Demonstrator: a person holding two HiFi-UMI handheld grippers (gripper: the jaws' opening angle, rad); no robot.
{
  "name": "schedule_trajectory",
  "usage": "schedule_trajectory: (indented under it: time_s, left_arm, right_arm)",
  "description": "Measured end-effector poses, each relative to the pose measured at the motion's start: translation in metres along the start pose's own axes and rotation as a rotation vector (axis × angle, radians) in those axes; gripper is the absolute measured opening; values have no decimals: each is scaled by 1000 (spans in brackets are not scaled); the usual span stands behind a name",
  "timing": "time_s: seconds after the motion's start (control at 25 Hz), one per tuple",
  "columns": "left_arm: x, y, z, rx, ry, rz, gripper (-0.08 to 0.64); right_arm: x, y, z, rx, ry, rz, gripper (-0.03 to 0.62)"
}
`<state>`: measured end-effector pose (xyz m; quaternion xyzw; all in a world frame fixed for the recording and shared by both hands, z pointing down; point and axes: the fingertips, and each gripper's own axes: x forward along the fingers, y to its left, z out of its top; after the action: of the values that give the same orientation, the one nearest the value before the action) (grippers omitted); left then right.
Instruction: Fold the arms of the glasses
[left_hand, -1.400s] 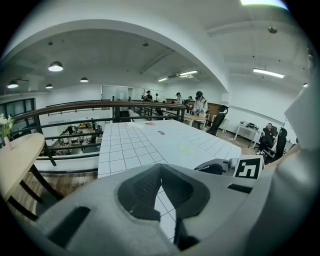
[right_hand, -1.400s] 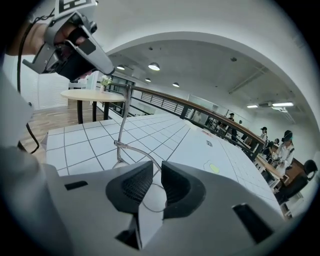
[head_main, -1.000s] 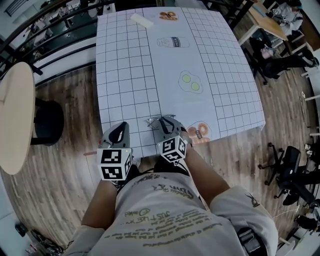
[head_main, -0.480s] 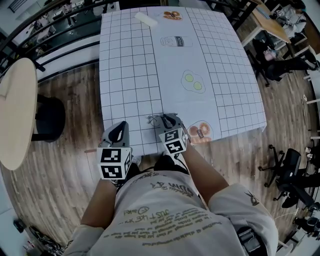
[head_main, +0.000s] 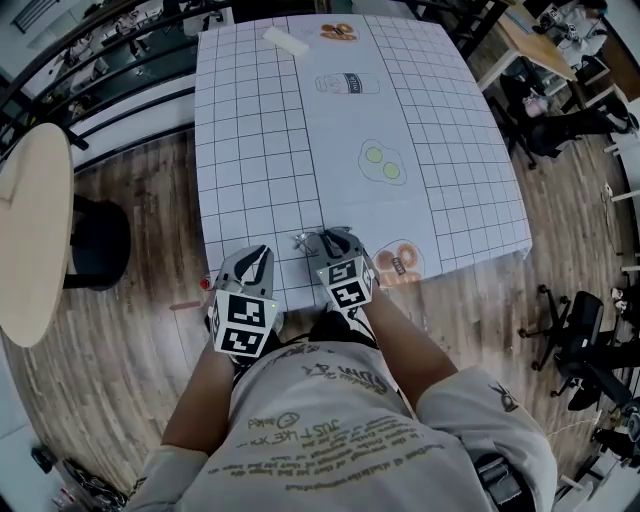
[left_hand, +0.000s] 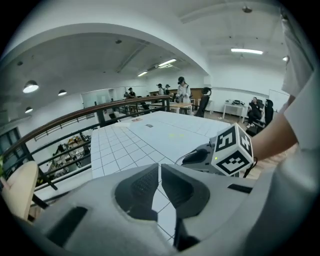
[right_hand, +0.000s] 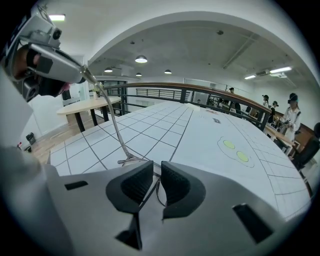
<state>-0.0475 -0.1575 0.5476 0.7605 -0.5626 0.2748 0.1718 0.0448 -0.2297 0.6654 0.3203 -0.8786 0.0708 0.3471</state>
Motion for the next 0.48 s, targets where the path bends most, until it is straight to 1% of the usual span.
schedule_trajectory:
  time_s: [0.12,0.16,0.2,0.24,0.32,0.48]
  left_arm:
    - [15,-12,-5,76,18,-68,19]
    - [21,-15,-6,113,24,-85,55]
    - [26,-17,-7,162,33,-94,108]
    - [31,-19,-9,214,42,-97,121]
    - [40,-21,-10,284,52,-113,121]
    - [55,-31,-10,362,51,-148,121]
  right_arm:
    - [0,-1,0,6,-6,-3,61]
    - [0,-1,0,9,-9,-3,61]
    - [0,-1,0,13,-12,-3,61]
    - [-1,-1,-1,19,-14,-2,60]
    - [-1,-1,-1,30,-16,1,59]
    - [-3,-1,3,44,-38,15,58]
